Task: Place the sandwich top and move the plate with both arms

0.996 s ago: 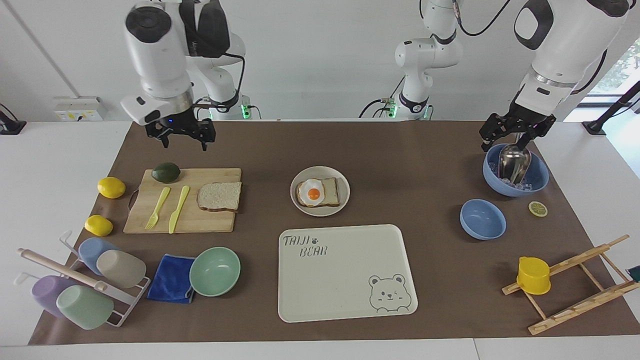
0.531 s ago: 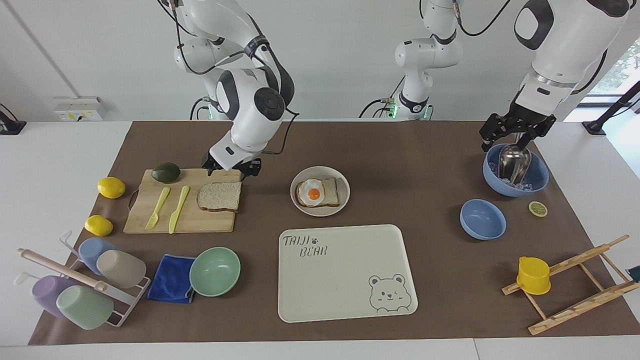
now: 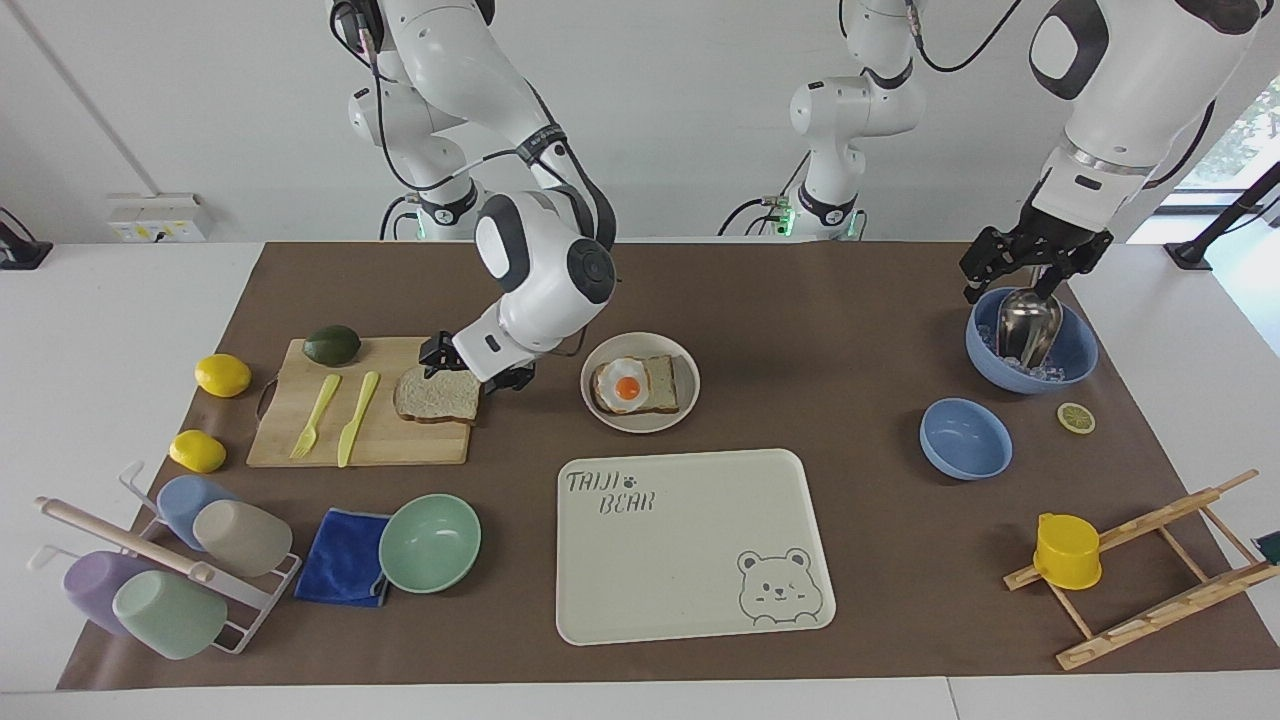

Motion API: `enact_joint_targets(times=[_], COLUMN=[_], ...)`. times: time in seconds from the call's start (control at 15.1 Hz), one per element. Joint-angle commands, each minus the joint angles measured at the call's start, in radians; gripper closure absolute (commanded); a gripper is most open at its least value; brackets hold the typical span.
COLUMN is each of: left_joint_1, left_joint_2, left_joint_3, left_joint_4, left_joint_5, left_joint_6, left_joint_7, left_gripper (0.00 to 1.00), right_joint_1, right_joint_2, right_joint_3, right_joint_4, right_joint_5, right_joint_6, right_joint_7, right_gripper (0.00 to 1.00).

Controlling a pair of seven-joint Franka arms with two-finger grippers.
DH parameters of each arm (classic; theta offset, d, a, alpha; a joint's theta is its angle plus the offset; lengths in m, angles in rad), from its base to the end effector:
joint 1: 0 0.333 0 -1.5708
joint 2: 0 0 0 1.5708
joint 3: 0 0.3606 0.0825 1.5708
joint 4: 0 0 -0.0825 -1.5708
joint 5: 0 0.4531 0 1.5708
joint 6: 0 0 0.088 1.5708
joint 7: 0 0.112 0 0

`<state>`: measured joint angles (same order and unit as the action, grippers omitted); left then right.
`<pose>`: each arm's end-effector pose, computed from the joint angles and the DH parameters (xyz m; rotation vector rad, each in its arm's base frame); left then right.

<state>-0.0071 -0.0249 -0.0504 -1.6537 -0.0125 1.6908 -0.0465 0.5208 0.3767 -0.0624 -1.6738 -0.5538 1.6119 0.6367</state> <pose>0.6243 -0.0376 0.6453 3.1257 -0.0155 0.0958 0.6414 0.2575 0.3794 2.4373 -0.0355 -0.0914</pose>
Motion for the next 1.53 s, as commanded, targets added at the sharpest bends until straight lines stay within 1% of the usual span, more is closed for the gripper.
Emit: enact_joint_targets(times=[0.0,0.07,0.2,0.33,0.46,0.73,0.93,1.33,1.39,1.46], left_joint_1=[0.009,0.009,0.009,0.009,0.009,0.009,0.009,0.009,0.009,0.009], left_joint_2=[-0.021,-0.021,-0.021,-0.021,-0.021,-0.021,-0.021,-0.021,-0.021,-0.021], left_joint_3=[0.000,0.000,0.000,0.000,0.000,0.000,0.000,0.000,0.000,0.000], left_joint_4=[-0.012,-0.012,-0.012,-0.012,-0.014,-0.012,-0.014,-0.012,-0.012,-0.012], left_joint_5=[-0.010,-0.010,-0.010,-0.010,-0.010,-0.010,-0.010,-0.010,-0.010,-0.010], left_joint_6=[-0.016,-0.016,-0.016,-0.016,-0.016,-0.016,-0.016,-0.016,-0.016,-0.016], left_joint_7=[0.008,0.008,0.008,0.008,0.008,0.008,0.008,0.008,0.008,0.008], left_gripper=[0.00,0.00,0.00,0.00,0.00,0.00,0.00,0.00,0.00,0.00], right_joint_1=[-0.007,-0.021,-0.036,-0.016,-0.004,-0.001,-0.001,-0.007,-0.007,-0.007], right_joint_2=[-0.019,-0.013,0.031,0.044,0.051,0.035,0.004,0.001,-0.001,-0.002], right_joint_3=[-0.004,-0.005,-0.005,-0.007,-0.005,-0.005,-0.005,-0.005,-0.005,-0.005], right_joint_4=[-0.025,-0.027,0.015,-0.015,-0.035,-0.107,-0.217,-0.228,-0.236,-0.241], right_joint_5=[-0.019,-0.008,-0.006,-0.014,-0.020,-0.018,-0.018,-0.018,-0.018,-0.018], right_joint_6=[0.028,0.037,-0.003,0.023,0.043,0.109,0.213,0.217,0.218,0.218], right_joint_7=[0.011,-0.055,-0.075,-0.045,0.026,0.056,0.112,0.118,0.118,0.118], right_gripper=[0.00,0.00,0.00,0.00,0.00,0.00,0.00,0.02,0.04,0.10])
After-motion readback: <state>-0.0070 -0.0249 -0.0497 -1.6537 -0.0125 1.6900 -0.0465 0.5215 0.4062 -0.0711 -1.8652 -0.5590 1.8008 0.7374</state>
